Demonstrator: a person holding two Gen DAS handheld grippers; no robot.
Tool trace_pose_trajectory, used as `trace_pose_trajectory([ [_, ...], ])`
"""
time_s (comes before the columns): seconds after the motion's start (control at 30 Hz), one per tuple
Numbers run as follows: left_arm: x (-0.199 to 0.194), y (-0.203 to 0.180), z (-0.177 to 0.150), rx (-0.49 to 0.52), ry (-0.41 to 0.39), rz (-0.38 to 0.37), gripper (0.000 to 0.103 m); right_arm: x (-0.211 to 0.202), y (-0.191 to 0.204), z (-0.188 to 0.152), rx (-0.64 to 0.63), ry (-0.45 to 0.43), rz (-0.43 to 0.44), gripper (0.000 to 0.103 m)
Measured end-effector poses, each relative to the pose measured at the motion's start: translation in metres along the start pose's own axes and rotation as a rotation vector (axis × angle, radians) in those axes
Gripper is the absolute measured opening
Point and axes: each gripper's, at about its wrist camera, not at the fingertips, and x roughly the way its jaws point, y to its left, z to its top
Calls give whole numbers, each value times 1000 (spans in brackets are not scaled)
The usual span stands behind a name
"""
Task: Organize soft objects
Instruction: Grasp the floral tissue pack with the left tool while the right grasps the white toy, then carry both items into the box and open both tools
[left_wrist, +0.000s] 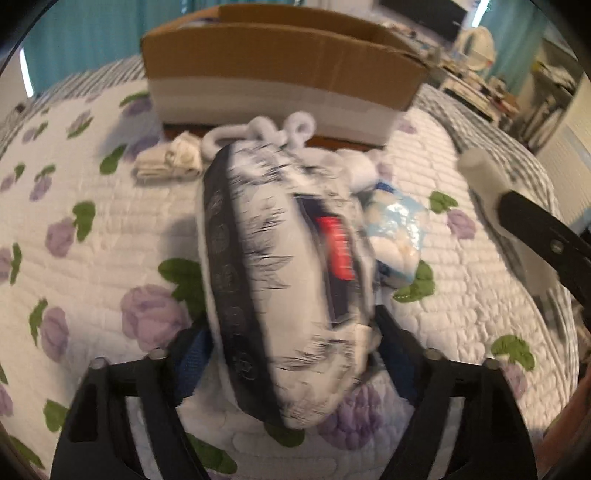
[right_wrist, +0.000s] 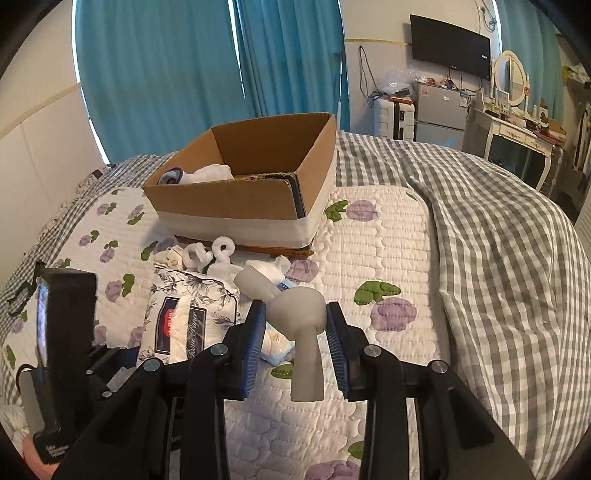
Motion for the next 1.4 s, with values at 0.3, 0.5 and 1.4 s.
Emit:
trace_pose_trajectory([
  [0.3, -44, 9, -4, 69, -74, -24, 50, -20, 11, 2, -20, -35, -30, 33],
  [0.5, -90, 25, 19, 88, -174, -21, 50, -50, 33, 20, -40, -83, -27, 33],
  [1.4, -9, 43, 221, 296, -329, 40, 68, 90, 21, 188, 57, -188, 20, 46],
])
